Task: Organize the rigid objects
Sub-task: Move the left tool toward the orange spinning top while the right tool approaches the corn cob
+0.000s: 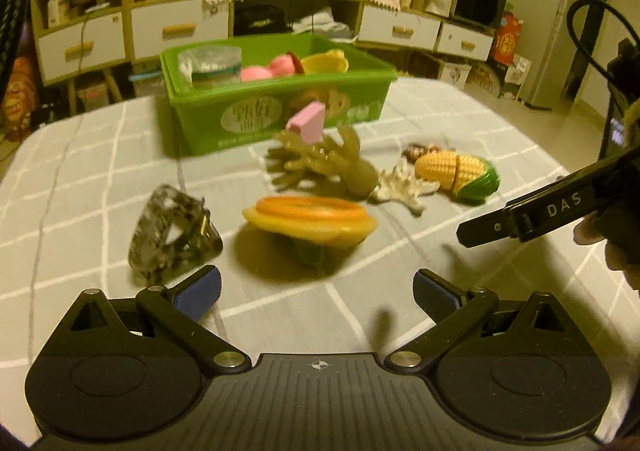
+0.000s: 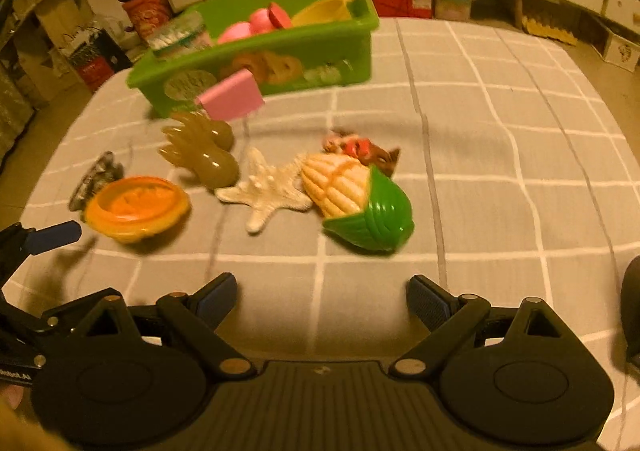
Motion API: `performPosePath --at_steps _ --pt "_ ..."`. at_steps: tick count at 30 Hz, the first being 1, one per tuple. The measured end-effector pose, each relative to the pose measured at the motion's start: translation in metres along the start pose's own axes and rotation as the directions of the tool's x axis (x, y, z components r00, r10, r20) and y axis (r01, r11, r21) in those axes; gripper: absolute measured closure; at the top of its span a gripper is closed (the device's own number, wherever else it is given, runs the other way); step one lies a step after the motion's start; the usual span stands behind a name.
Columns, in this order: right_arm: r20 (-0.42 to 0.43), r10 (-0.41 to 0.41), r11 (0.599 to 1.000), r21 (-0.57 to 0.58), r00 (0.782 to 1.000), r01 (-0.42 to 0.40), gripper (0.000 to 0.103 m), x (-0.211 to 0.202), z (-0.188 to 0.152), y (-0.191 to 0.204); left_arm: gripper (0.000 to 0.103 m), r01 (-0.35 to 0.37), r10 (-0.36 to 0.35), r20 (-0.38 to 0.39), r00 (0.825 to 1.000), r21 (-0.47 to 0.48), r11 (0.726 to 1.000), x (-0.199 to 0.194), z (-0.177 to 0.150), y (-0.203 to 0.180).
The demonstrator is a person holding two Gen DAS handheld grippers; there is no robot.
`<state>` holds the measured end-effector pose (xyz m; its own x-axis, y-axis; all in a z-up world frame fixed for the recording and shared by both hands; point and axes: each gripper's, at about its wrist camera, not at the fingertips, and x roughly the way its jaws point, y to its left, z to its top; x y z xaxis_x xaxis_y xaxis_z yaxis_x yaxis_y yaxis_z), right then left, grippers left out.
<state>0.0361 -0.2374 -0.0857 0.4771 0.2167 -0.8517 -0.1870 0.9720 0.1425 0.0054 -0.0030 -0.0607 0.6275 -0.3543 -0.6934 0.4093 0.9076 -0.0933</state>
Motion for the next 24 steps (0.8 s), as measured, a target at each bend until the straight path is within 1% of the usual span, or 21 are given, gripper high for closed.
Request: performPosePath --at_steps 3,5,6,8,9,10,11,18,24 --pt "0.02 -0.018 1.0 -0.02 1.0 0.018 0.019 0.002 0.0 0.002 0.002 -0.003 0.003 -0.02 1.0 0.002 1.0 0.01 -0.003 -0.001" --pt "0.025 -0.013 0.999 -0.029 1.0 0.013 0.011 0.004 -0.001 0.003 0.002 -0.011 0.012 -0.038 0.999 0.006 1.0 0.017 -0.005 -0.002" --pt "0.028 -0.014 0.999 -0.037 0.999 0.015 0.011 0.006 -0.001 0.004 0.002 -0.025 0.025 -0.02 0.999 0.025 0.999 0.018 -0.007 -0.004" --pt "0.034 -0.051 0.995 -0.085 0.998 0.054 0.011 0.009 -0.003 0.011 0.002 -0.044 0.045 -0.014 0.999 0.062 0.997 0.02 -0.009 -0.008" --pt "0.033 -0.072 0.99 -0.12 0.997 0.075 0.011 0.01 -0.005 0.015 0.002 -0.044 0.045 -0.007 0.999 0.069 0.997 0.02 -0.009 -0.008" --pt "0.05 -0.082 0.985 -0.147 0.995 0.088 0.011 0.01 -0.008 0.018 0.002 -0.044 0.044 -0.001 0.999 0.065 0.997 0.021 -0.01 -0.008" --pt "0.06 -0.077 0.988 -0.129 0.995 0.084 0.011 0.01 -0.01 0.016 0.002 -0.046 0.046 0.004 0.999 0.063 0.997 0.021 -0.01 -0.009" --pt "0.084 -0.07 0.986 -0.148 0.994 0.082 0.011 0.011 -0.01 0.017 0.002 -0.054 0.052 0.025 0.998 0.061 0.997 0.026 -0.006 -0.01" --pt "0.094 -0.056 0.985 -0.155 0.994 0.07 0.011 0.016 -0.003 0.017 0.002 -0.057 0.055 0.034 0.998 0.053 0.997 0.032 -0.001 -0.013"
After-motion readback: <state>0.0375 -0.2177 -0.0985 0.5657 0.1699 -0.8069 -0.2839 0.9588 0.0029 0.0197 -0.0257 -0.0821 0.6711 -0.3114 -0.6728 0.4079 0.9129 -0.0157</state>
